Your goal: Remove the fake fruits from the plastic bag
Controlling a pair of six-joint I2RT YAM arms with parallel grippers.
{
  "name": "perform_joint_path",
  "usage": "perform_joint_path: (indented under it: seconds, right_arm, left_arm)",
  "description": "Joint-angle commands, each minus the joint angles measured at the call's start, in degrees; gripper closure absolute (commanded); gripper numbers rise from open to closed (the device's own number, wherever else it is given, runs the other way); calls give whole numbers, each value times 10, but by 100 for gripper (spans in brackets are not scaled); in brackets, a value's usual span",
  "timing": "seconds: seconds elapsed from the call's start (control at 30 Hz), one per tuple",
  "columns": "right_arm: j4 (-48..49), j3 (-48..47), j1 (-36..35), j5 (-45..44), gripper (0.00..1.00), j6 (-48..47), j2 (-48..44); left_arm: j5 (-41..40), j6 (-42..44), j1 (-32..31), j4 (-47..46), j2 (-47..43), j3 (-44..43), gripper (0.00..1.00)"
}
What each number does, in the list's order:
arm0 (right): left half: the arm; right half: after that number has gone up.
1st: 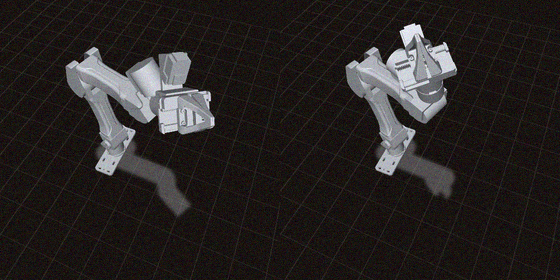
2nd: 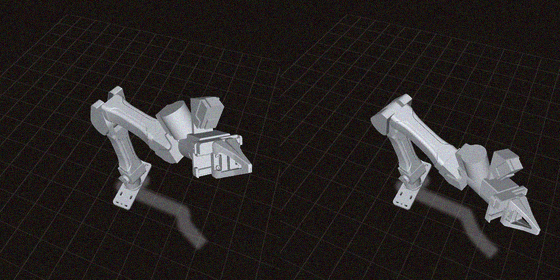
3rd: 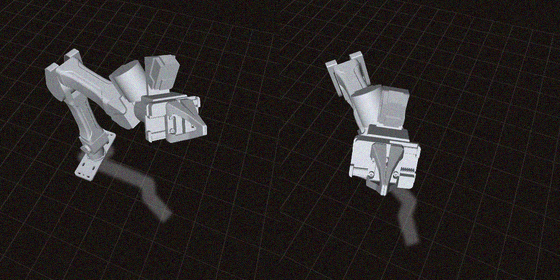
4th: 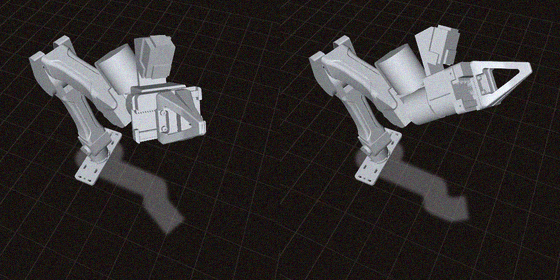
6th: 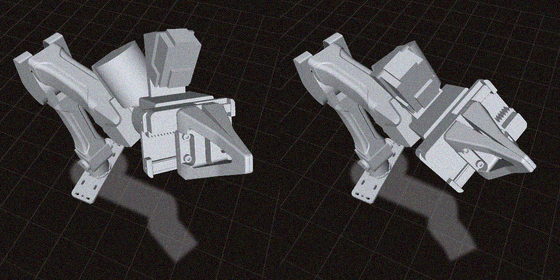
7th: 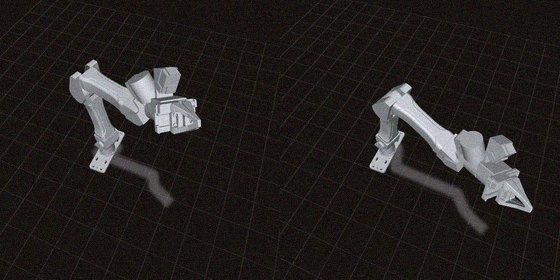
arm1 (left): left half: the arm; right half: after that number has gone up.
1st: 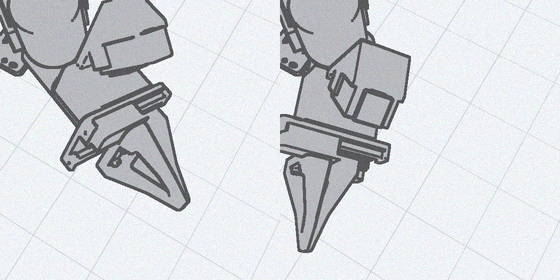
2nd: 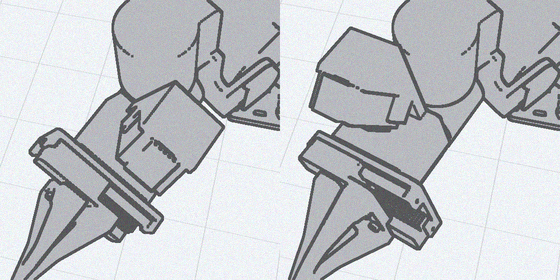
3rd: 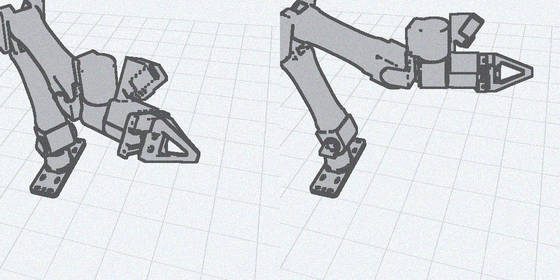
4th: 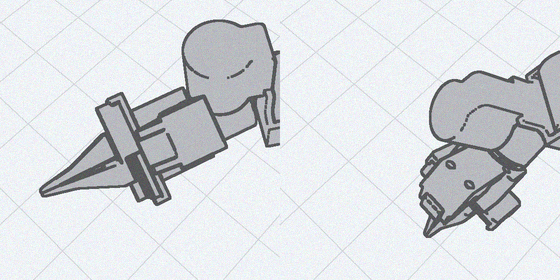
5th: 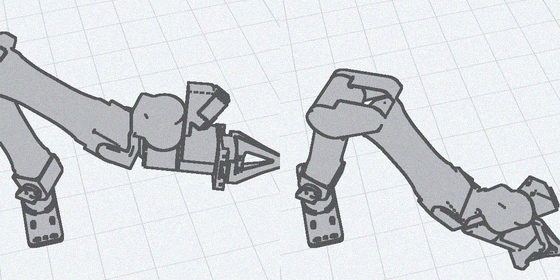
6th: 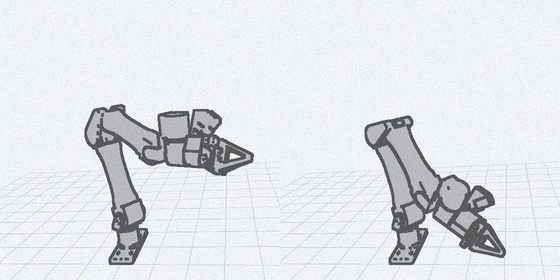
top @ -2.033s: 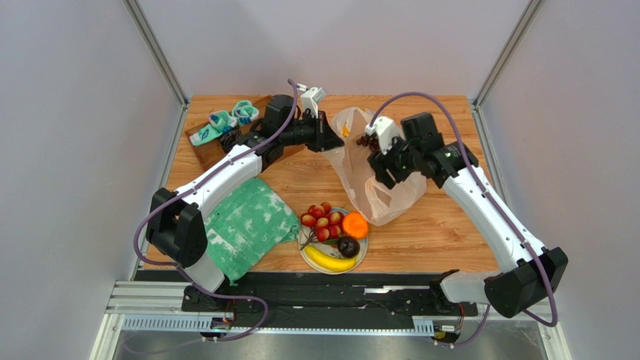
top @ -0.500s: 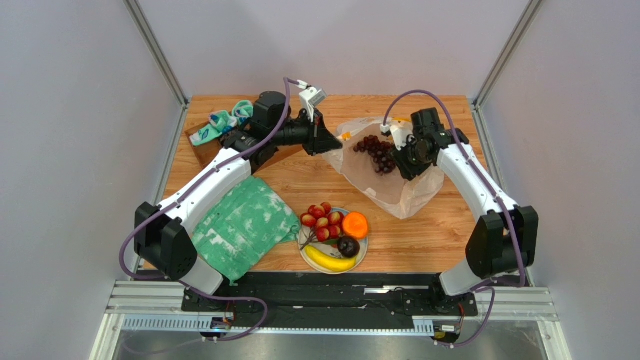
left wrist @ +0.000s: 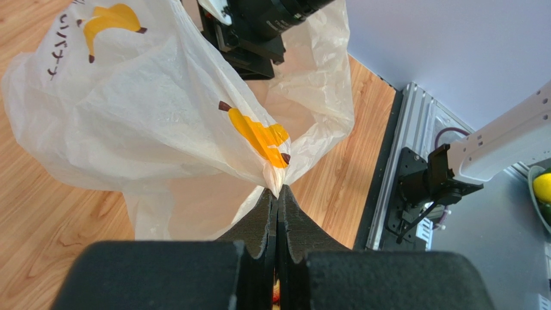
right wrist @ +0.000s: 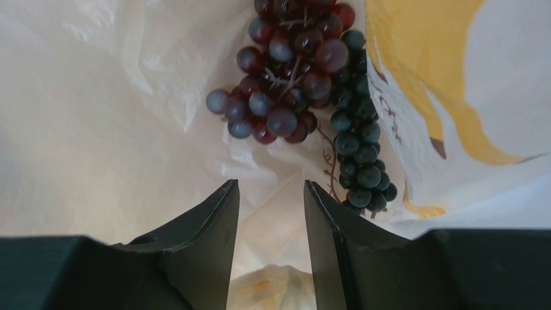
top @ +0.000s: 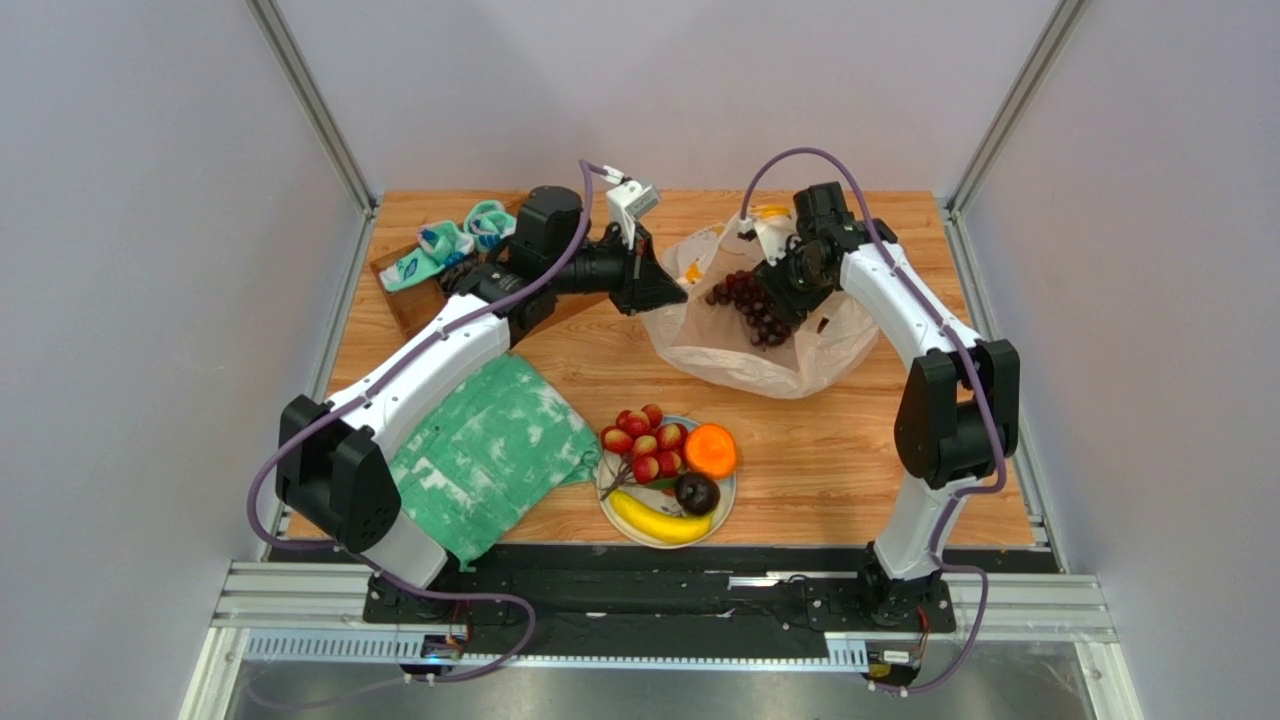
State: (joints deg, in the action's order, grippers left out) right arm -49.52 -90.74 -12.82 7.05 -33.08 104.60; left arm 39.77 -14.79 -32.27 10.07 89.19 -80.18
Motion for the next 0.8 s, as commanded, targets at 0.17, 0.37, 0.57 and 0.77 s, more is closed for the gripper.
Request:
perform_joint_path:
  seconds: [0.17,0.37,0.57,0.77]
  right_arm:
    - [59,-53,-10,-12,53,-8,68]
    - [75,-77,-10,-45,50,-13,125]
    - [58,-87,-9,-62,71,-16,170]
    - [25,-60,-12,10,100,2,73]
  left_arm:
    - [9,42,-3,17,21,-40,100]
    - [15,44,-5,20,34,-40,100]
    - [10,56,-10,27,41,-38,100]
    - [-11,65,-11,37,37,-40,100]
